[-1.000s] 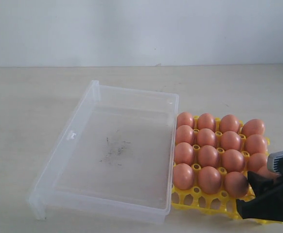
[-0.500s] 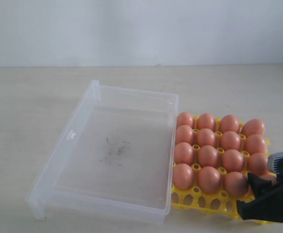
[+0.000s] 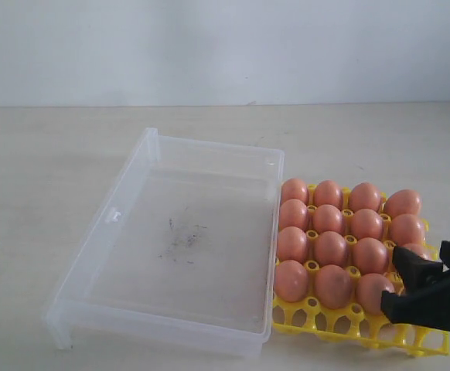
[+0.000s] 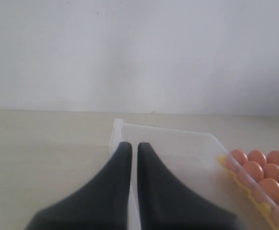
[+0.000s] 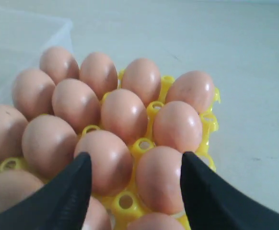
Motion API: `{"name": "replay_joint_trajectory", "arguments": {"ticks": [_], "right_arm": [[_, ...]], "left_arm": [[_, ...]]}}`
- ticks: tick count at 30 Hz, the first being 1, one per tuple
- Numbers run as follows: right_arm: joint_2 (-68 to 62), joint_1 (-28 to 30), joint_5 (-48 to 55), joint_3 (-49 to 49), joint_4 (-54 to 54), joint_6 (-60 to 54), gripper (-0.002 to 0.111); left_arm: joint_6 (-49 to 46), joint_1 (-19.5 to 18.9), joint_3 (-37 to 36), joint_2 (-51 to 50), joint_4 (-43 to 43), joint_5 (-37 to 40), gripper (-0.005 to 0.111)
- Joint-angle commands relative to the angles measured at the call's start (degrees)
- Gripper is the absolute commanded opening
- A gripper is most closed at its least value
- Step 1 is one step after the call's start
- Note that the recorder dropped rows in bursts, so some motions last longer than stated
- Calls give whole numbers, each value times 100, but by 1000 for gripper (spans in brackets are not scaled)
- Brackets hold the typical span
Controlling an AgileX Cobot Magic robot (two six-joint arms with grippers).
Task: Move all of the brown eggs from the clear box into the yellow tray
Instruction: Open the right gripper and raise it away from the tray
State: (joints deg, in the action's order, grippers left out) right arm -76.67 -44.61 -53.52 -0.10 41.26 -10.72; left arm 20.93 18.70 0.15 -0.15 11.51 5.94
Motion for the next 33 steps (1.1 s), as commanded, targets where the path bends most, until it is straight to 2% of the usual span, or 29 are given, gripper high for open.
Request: {"name": "replay_joint_trajectory", "arguments": {"ticks": [1,5,7,9,10,13,17,27,33], "right_arm": [[672,6,2,10,-36,30,47],[1273,6,-168,10,-848,-44,44],[1559,6,-395,10,-1467,-99,32],[1816,6,-607,10,-1997,-99,8],[1919,6,-606,10,-2115,-77,0],[2192,6,-303,-148,-2538,-157,0],[2445,6,666,-479,-3150,-909,0],[2972,6,4506,-2365,-3137,-2173,0],[3158,6,5397,-2921,-3137,-2303,0]], "left_arm": [[47,45,-15,15,-13,-5,4],[47,45,-15,15,-13,-30,4],[47,45,-15,15,-13,-30,4],[47,45,-15,15,-13,-30,4],[47,45,-15,15,-13,-30,4],[47,45,-15,15,-13,-30,4],[47,45,-15,15,-13,-30,4],[47,45,-15,15,-13,-5,4],[47,45,-15,15,-13,-5,4]]}}
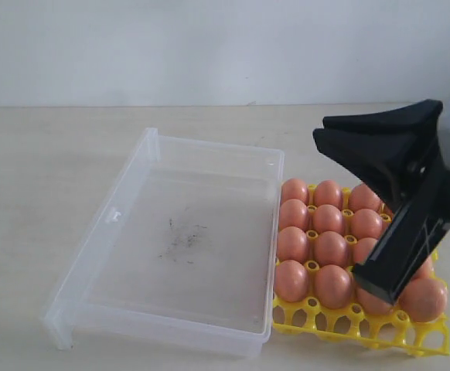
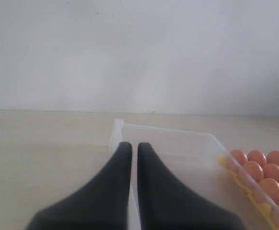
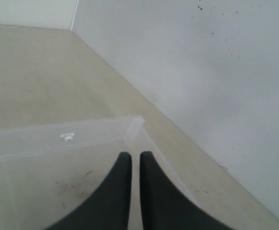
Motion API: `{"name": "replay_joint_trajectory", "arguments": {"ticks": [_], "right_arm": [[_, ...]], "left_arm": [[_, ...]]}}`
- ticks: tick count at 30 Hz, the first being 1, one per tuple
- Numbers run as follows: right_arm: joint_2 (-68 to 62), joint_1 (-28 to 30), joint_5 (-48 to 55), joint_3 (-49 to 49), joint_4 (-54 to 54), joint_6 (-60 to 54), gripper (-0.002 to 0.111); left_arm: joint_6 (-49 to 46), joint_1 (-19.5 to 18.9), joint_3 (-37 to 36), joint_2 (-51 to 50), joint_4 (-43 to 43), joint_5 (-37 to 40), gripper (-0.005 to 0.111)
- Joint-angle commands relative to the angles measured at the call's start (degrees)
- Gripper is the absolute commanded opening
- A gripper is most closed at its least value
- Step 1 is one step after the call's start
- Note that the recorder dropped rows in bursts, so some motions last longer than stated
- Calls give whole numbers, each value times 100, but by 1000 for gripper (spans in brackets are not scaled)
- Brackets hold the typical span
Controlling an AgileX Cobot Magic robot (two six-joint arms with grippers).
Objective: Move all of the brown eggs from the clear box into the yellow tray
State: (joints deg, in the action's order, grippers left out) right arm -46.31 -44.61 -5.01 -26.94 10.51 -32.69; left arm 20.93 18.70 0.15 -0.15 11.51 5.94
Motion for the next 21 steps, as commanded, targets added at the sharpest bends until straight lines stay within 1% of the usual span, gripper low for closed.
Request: {"name": "replay_joint_trajectory", "arguments": {"ticks": [1,4,6,9,11,13,14,16,18,19,20,21], "right_arm": [[134,6,600,-268,-62,-106,0],[174,6,740,-309,-185,-267,0],[225,6,856,-333,-491,-556,0],[318,6,1484,-529,-1011,-540,0],[392,6,1919,-688,-1418,-268,0],[452,6,2577,-943,-2235,631,0],[452,6,3011,-1101,-2751,1416,0],[452,6,4040,-1503,-3992,3416,0],[442,6,5416,-1863,-5304,5155,0],[442,6,6793,-2104,-6100,5984,0],[442,6,7367,-2193,-6289,6006,0],[452,6,7498,-2244,-6216,5614,0]], "left_arm": [[47,45,-15,15,-13,-5,4],[47,45,-15,15,-13,-5,4],[47,45,-15,15,-13,-5,4],[47,45,-15,15,-13,-5,4],[47,45,-15,15,-13,-5,4],[47,45,-15,15,-13,-5,4],[47,45,-15,15,-13,-30,4],[47,45,-15,15,-13,-30,4],[47,45,-15,15,-13,-30,4],[47,45,-15,15,-13,-30,4],[47,45,-15,15,-13,-30,4],[47,45,-15,15,-13,-30,4]]}}
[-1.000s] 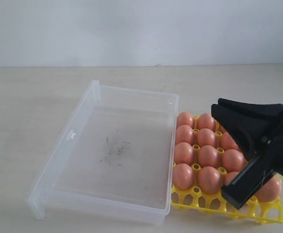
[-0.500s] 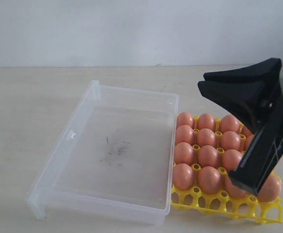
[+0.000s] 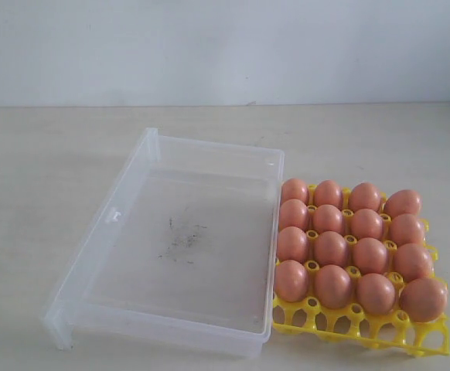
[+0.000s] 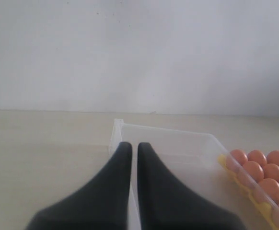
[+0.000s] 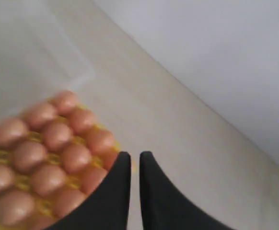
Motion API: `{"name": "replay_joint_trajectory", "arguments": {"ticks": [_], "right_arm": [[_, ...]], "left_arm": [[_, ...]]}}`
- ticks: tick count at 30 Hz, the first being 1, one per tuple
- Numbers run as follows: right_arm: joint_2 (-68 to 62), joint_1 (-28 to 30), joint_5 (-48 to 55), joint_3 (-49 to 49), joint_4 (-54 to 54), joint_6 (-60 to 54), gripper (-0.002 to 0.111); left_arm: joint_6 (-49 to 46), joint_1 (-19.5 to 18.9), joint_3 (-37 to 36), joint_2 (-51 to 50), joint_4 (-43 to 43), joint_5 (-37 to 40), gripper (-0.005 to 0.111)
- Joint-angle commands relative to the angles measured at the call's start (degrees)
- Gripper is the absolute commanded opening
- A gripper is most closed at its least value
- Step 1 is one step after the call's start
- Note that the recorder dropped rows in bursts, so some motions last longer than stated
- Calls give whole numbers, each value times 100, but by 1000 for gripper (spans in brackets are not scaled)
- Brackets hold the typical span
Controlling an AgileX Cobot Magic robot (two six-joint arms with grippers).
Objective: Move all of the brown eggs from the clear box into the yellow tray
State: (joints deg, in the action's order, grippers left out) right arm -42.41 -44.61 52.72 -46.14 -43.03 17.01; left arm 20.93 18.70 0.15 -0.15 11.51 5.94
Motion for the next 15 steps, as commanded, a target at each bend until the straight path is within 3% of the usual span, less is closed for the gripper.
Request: {"name": "replay_joint_trajectory", "arguments": {"ticks": [1,3,4,7,15], "right_arm": [[77,6,1725,-311,-577,360,0],[294,6,1378,-182,586,-139,0],[461,6,247,-40,1260,-167,0],[596,6,-1006,183,1970,-167,0],[582,6,286,217,1751,178,0]], "left_arm": [[47,45,-15,15,-13,-30,4],[47,45,-15,15,-13,-30,4],[47,45,-15,15,-13,-30,4],[47,45,-15,15,-13,-30,4],[47,45,-15,15,-13,-3,4]]}}
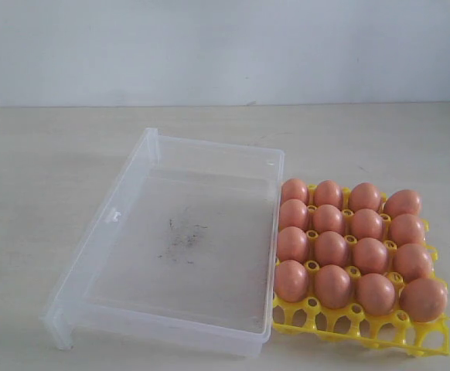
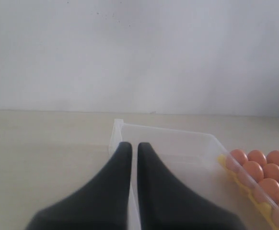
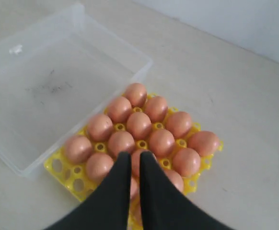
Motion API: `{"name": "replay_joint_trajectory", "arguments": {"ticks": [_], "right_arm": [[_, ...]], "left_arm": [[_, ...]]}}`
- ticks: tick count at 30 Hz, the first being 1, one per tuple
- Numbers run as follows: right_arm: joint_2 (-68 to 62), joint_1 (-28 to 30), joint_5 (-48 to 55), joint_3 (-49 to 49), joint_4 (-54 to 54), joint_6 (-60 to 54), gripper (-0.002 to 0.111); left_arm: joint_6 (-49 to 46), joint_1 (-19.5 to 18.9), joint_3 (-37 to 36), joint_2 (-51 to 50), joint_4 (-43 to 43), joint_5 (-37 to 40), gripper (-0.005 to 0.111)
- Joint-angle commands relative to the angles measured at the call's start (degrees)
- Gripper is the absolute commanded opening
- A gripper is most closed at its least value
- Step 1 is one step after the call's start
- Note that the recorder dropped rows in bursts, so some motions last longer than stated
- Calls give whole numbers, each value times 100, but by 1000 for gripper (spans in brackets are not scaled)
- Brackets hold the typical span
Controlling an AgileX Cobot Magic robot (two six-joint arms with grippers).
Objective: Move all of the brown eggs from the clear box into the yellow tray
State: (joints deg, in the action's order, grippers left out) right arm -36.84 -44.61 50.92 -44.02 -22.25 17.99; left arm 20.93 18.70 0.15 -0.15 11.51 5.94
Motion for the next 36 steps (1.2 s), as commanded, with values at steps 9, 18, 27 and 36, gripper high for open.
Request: {"name": "replay_joint_trajectory", "arguments": {"ticks": [9,18,27,36], "right_arm": [[245,514,-3188,996,-211,368,0],[1983,2557,-4601,3464,844,169,0],[3270,3549,-4410,4059,1538,-354,0],[3684,4095,-4731,4402,1125,-1017,0]], "left_arm": [[47,45,-15,15,-13,-27,4],[47,45,-15,15,-13,-27,4],[47,45,-15,15,-13,-1,4],[47,45,-15,15,-13,-1,4]]}}
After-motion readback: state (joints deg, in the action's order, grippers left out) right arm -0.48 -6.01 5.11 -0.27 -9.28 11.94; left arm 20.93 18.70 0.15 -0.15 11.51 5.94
